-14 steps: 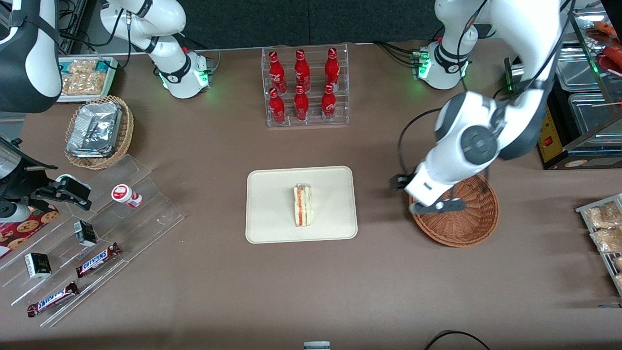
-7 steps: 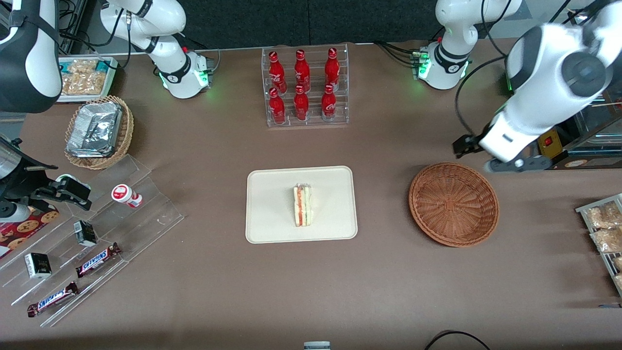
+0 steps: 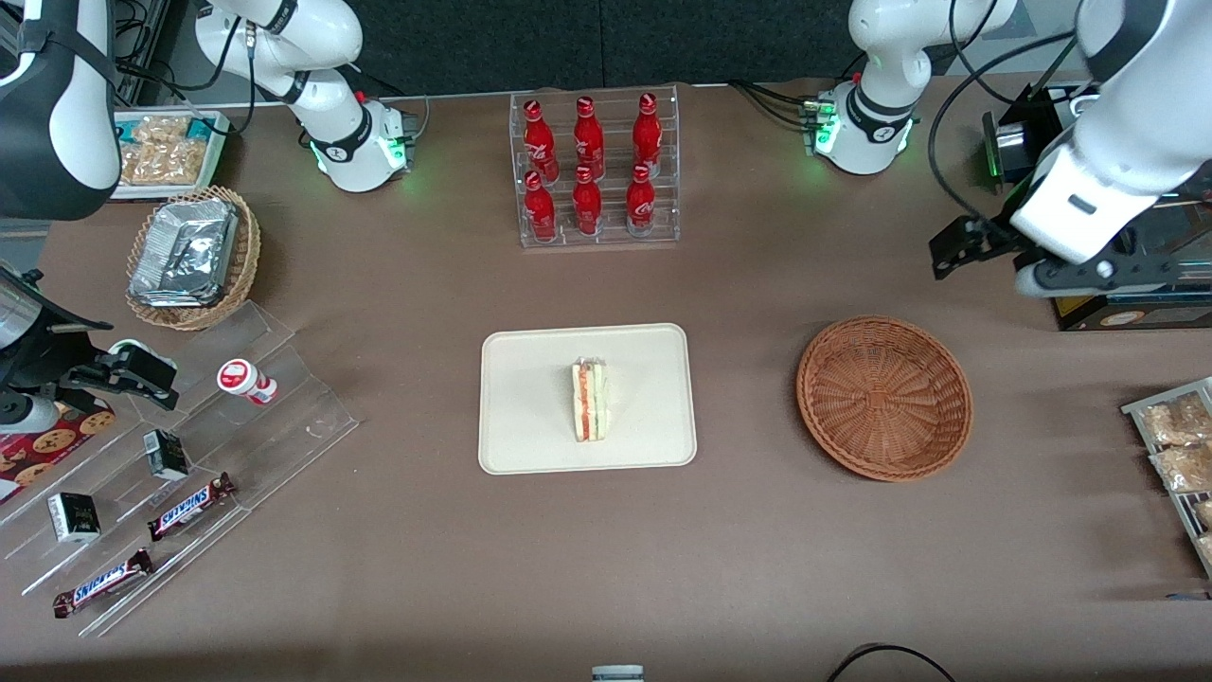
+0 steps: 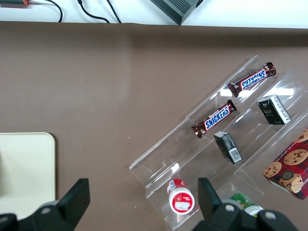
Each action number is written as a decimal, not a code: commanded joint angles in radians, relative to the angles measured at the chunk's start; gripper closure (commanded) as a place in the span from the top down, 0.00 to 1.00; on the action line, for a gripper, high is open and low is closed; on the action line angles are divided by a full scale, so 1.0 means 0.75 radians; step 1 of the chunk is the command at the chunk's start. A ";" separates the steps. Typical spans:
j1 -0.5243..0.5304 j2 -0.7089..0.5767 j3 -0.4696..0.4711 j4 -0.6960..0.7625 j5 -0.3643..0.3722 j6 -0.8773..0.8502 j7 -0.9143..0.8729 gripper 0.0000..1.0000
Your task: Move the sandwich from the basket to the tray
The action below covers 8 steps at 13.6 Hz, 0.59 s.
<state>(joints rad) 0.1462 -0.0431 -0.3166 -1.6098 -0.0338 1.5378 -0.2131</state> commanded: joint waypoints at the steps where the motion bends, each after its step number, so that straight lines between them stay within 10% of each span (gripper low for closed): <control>1: 0.008 0.058 -0.009 0.177 0.002 -0.121 0.008 1.00; 8: 0.001 0.047 -0.009 0.185 0.006 -0.128 0.012 1.00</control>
<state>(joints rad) 0.1461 -0.0224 -0.3179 -1.5098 -0.0338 1.4720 -0.2131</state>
